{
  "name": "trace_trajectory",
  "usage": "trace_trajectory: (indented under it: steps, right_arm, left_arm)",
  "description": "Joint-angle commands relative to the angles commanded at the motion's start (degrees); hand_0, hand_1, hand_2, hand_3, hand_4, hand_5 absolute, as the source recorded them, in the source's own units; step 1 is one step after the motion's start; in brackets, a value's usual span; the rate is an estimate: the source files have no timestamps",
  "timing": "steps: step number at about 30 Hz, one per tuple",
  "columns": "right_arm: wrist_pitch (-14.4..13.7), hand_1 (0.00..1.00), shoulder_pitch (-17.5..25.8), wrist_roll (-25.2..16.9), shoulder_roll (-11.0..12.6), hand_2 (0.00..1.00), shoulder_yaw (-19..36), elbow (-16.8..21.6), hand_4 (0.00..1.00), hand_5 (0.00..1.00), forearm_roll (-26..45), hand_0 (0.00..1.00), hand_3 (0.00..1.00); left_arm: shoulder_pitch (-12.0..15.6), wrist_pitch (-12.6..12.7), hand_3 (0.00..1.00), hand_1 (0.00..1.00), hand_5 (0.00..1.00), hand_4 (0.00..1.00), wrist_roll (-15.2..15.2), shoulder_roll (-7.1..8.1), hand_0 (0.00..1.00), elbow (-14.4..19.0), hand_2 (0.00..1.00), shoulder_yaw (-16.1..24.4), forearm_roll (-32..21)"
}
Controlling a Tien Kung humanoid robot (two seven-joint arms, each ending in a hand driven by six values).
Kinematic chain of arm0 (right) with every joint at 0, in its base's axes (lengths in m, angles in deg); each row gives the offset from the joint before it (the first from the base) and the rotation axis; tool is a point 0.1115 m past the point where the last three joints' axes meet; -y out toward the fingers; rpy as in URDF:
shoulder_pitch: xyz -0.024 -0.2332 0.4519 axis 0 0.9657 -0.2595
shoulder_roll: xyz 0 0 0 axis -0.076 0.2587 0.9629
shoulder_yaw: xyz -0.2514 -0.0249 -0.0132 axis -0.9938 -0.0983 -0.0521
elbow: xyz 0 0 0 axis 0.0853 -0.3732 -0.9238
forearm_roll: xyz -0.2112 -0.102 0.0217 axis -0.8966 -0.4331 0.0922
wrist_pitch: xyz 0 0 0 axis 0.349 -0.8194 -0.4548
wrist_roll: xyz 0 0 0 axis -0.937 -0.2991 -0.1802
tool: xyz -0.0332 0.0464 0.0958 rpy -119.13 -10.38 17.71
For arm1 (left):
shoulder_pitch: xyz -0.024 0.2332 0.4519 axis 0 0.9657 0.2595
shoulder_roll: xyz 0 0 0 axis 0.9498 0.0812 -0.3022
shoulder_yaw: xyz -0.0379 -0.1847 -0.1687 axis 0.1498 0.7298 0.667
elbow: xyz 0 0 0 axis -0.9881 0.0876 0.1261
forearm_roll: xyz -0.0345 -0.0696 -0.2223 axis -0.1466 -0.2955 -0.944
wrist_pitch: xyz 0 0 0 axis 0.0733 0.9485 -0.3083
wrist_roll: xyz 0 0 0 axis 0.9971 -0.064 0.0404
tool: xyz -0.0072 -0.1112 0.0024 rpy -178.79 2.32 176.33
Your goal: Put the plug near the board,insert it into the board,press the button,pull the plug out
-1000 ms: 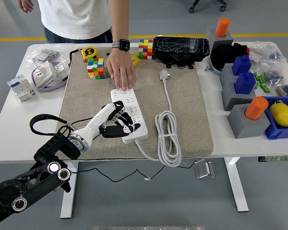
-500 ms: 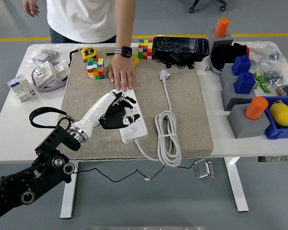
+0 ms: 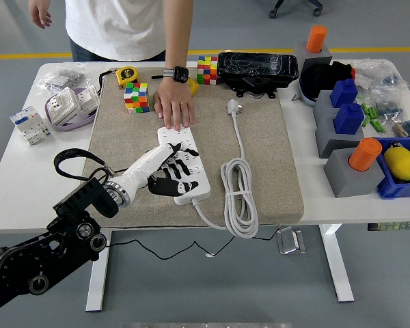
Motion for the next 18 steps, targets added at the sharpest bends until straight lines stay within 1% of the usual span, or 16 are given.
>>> trace_trajectory:
  steps: [2, 4, 5, 6, 11, 12, 17, 18]
  right_arm:
    - [0.0, 0.625, 0.0, 0.0, 0.0, 0.622, 0.0, 0.0, 0.935, 0.477, 0.0, 0.602, 0.548]
    - [0.0, 0.625, 0.1, 0.0, 0.0, 0.622, -0.1, 0.0, 0.935, 0.477, 0.0, 0.602, 0.548]
    - [0.0, 0.625, 0.1, 0.0, 0.0, 0.622, -0.1, 0.0, 0.935, 0.477, 0.0, 0.602, 0.548]
    - [0.0, 0.625, 0.0, 0.0, 0.0, 0.622, -0.1, 0.0, 0.935, 0.476, 0.0, 0.602, 0.548]
    - [0.0, 0.625, 0.0, 0.0, 0.0, 0.622, 0.0, 0.0, 0.935, 0.476, 0.0, 0.602, 0.548]
    - [0.0, 0.625, 0.0, 0.0, 0.0, 0.622, 0.0, 0.0, 0.935, 0.477, 0.1, 0.602, 0.548]
    - [0.0, 0.625, 0.1, 0.0, 0.1, 0.622, -0.1, 0.0, 0.935, 0.477, 0.1, 0.602, 0.548]
    - [0.0, 0.625, 0.1, 0.0, 0.0, 0.623, -0.1, 0.0, 0.936, 0.477, 0.1, 0.602, 0.547]
  left_arm:
    - [0.0, -2.3, 0.824, 0.070, 0.002, 0.701, -2.6, 0.06, 0.062, 0.4, 0.126, 0.0, 0.8]
    - [0.1, -4.2, 0.824, 0.070, 0.002, 0.701, -4.6, 0.08, 0.062, 0.7, 0.126, 0.0, 1.1]
    - [0.1, -4.5, 0.824, 0.070, 0.002, 0.701, -4.9, 0.09, 0.062, 0.8, 0.126, -0.1, 1.2]
    - [0.1, -4.6, 0.820, 0.072, 0.002, 0.750, -4.9, 0.09, 0.057, 0.8, 0.132, -0.1, 1.3]
    - [0.2, -5.6, 0.820, 0.072, 0.002, 0.750, -5.4, 0.27, 0.057, 1.1, 0.132, -0.4, 1.0]
    - [0.2, -5.7, 0.801, 0.073, 0.002, 0.772, -5.5, 0.30, 0.059, 1.2, 0.134, -0.4, 1.0]
    - [0.4, -6.8, 0.801, 0.073, 0.002, 0.772, -6.8, 0.38, 0.059, 1.1, 0.134, -0.6, 1.2]
    - [0.5, -7.0, 0.764, 0.072, 0.002, 0.774, -7.0, 0.41, 0.060, 1.1, 0.134, -0.6, 1.2]
